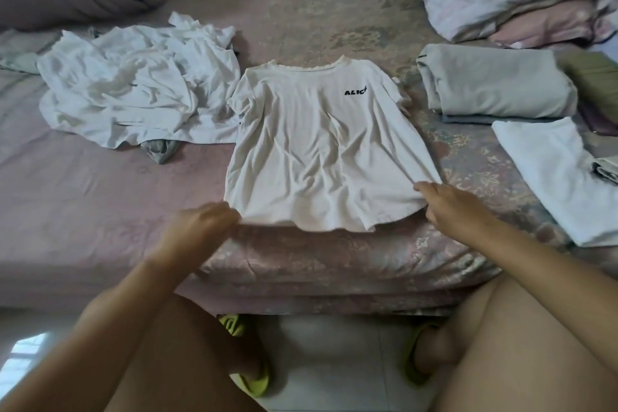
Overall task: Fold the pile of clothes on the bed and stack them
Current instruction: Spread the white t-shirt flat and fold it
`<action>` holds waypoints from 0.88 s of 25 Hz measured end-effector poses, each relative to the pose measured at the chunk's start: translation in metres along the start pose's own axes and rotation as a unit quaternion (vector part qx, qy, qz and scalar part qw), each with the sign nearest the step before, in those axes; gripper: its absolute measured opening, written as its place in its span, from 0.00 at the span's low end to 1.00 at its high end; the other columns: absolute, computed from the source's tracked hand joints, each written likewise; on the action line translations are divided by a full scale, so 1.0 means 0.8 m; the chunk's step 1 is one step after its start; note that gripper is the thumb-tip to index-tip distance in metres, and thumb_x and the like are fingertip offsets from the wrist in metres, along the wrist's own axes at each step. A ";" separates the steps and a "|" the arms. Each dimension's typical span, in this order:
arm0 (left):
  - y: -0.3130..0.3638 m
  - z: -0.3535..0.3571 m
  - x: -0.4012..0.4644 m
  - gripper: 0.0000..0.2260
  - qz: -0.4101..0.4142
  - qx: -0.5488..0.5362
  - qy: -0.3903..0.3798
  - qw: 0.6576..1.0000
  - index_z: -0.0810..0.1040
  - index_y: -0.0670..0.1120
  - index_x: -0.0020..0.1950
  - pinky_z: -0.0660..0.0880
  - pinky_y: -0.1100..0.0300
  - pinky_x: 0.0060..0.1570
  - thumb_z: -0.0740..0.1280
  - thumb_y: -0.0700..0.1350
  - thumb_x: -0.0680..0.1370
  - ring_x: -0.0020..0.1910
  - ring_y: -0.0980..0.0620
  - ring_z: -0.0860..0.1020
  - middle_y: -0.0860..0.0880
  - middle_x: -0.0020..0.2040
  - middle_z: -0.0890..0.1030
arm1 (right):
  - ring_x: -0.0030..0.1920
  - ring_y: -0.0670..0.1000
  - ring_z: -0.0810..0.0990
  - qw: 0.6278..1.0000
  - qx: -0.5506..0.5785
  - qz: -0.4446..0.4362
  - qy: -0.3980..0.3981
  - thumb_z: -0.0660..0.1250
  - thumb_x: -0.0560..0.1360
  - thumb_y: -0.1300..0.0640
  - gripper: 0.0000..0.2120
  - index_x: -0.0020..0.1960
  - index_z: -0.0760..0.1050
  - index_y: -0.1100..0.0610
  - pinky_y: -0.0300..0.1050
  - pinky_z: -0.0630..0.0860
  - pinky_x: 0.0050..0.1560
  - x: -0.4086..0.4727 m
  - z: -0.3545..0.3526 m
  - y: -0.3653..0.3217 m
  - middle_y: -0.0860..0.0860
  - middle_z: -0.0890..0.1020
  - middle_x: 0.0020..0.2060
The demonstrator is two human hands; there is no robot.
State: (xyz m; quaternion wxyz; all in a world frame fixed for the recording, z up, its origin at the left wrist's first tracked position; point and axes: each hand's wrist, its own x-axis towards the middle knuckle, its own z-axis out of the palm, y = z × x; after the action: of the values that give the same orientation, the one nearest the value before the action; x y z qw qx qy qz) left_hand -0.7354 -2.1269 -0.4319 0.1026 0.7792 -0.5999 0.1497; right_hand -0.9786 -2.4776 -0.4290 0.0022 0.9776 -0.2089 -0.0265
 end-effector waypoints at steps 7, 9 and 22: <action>-0.018 0.013 -0.020 0.16 -0.100 -0.084 -0.190 0.973 0.75 0.46 0.36 0.63 0.68 0.30 0.63 0.57 0.75 0.35 0.51 0.75 0.54 0.33 0.73 | 0.53 0.56 0.77 0.955 0.272 0.098 -0.066 0.63 0.76 0.66 0.18 0.65 0.67 0.57 0.45 0.71 0.43 -0.012 -0.005 -0.012 0.56 0.76 0.61; -0.015 0.027 -0.029 0.25 -0.175 -0.157 -0.191 0.953 0.78 0.40 0.38 0.66 0.64 0.35 0.59 0.63 0.74 0.36 0.50 0.75 0.49 0.34 0.76 | 0.52 0.57 0.77 0.952 0.282 0.119 -0.023 0.63 0.77 0.65 0.17 0.65 0.68 0.59 0.44 0.70 0.40 -0.018 -0.004 -0.012 0.58 0.76 0.61; 0.006 0.007 -0.031 0.11 -0.104 -0.082 0.047 0.990 0.78 0.42 0.39 0.70 0.57 0.22 0.64 0.48 0.76 0.26 0.47 0.75 0.47 0.33 0.77 | 0.52 0.64 0.76 0.949 0.212 0.165 0.168 0.67 0.73 0.69 0.16 0.61 0.76 0.65 0.51 0.71 0.51 -0.008 -0.042 0.051 0.63 0.75 0.55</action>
State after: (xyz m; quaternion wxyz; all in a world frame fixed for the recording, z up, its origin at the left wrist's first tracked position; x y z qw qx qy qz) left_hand -0.7453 -2.1076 -0.4459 0.2095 0.8182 -0.5207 0.1249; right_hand -0.9991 -2.5124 -0.3942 -0.1653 0.8978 -0.3646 0.1836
